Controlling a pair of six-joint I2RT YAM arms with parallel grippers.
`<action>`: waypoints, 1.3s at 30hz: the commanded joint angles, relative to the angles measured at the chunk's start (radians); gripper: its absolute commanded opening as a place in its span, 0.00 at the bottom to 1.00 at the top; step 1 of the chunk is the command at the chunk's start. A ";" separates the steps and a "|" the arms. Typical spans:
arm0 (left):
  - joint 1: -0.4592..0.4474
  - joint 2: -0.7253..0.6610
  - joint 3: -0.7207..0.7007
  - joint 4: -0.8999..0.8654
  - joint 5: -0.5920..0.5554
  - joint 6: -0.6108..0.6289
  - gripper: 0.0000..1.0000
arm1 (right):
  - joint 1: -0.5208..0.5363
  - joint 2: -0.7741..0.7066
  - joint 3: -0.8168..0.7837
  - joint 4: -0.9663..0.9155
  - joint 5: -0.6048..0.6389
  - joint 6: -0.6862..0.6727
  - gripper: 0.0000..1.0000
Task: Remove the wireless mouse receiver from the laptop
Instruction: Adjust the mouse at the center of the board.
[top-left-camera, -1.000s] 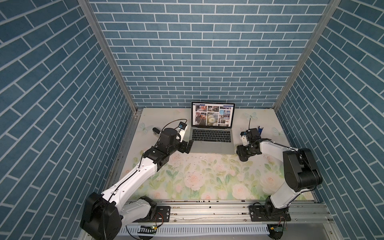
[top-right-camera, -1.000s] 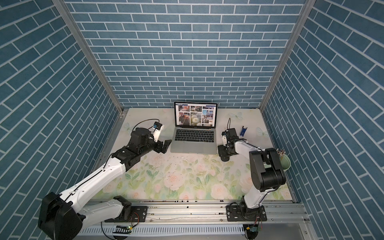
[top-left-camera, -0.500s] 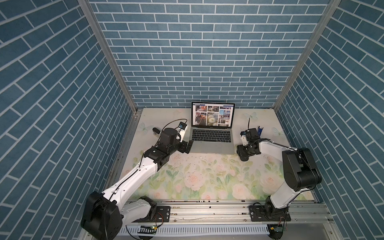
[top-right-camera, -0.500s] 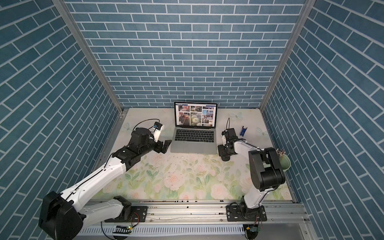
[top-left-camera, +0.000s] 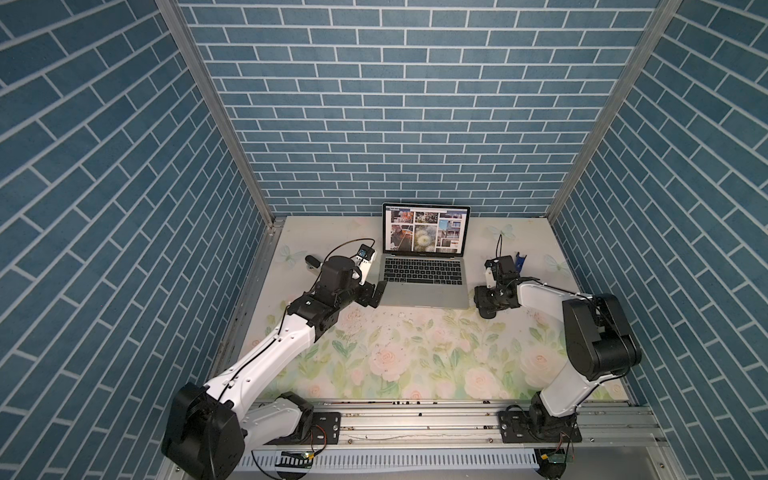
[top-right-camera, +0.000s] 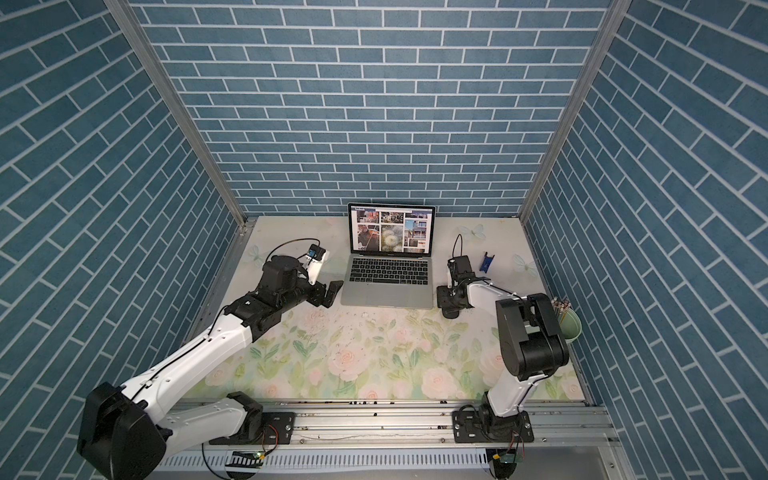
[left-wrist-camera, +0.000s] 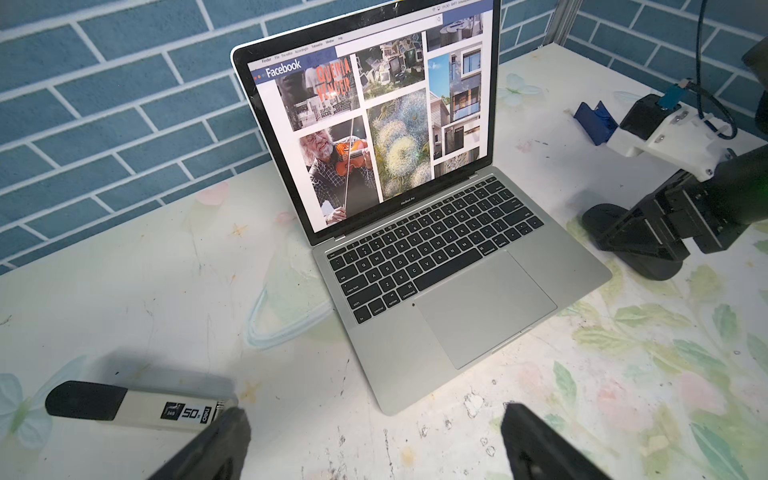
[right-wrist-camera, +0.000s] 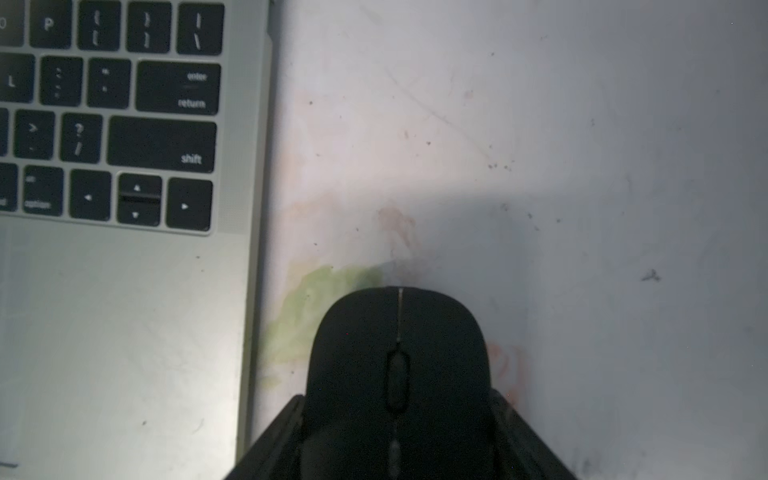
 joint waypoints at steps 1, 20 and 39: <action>0.009 0.014 -0.013 -0.011 0.017 0.011 1.00 | 0.002 0.047 -0.025 -0.050 0.002 0.047 0.74; 0.009 -0.091 0.013 0.039 0.013 -0.018 1.00 | 0.002 -0.115 0.143 -0.266 0.112 -0.053 1.00; 0.296 -0.235 -0.605 0.898 -0.870 -0.171 1.00 | -0.138 -0.365 -0.711 1.387 0.105 -0.339 1.00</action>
